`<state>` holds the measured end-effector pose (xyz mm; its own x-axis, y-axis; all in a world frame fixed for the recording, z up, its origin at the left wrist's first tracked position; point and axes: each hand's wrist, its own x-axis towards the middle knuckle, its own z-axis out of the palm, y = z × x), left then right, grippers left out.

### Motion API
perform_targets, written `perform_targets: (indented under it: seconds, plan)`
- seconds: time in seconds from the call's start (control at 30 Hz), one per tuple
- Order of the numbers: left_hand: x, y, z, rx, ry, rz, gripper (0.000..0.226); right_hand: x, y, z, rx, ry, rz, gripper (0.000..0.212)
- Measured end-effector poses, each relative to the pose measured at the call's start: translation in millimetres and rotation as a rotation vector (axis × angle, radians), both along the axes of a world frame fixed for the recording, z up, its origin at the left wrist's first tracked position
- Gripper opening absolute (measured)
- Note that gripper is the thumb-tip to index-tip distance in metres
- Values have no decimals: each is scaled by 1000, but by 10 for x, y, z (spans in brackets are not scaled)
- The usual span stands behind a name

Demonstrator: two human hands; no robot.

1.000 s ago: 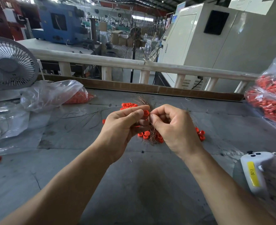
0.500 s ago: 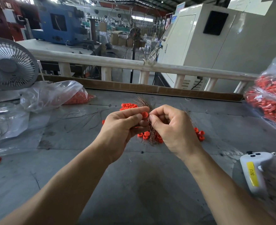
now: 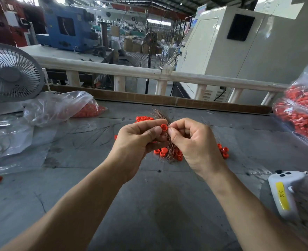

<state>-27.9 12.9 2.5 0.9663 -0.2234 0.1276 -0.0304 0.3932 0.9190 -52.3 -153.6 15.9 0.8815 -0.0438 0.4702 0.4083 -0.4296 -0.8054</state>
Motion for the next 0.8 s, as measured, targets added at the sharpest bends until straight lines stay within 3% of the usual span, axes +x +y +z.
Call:
perform_targets:
  seconds: [0.43, 0.6, 0.8]
  plan:
    - [7, 15, -3, -41, -33, 4, 19, -47, 49, 52, 303, 207, 151, 11]
    - [1, 23, 8, -27, -31, -7, 20, -54, 31, 48, 242, 189, 115, 7]
    - [22, 43, -10, 42, -53, 22, 20, -4, -6, 23, -19, 7, -28, 11]
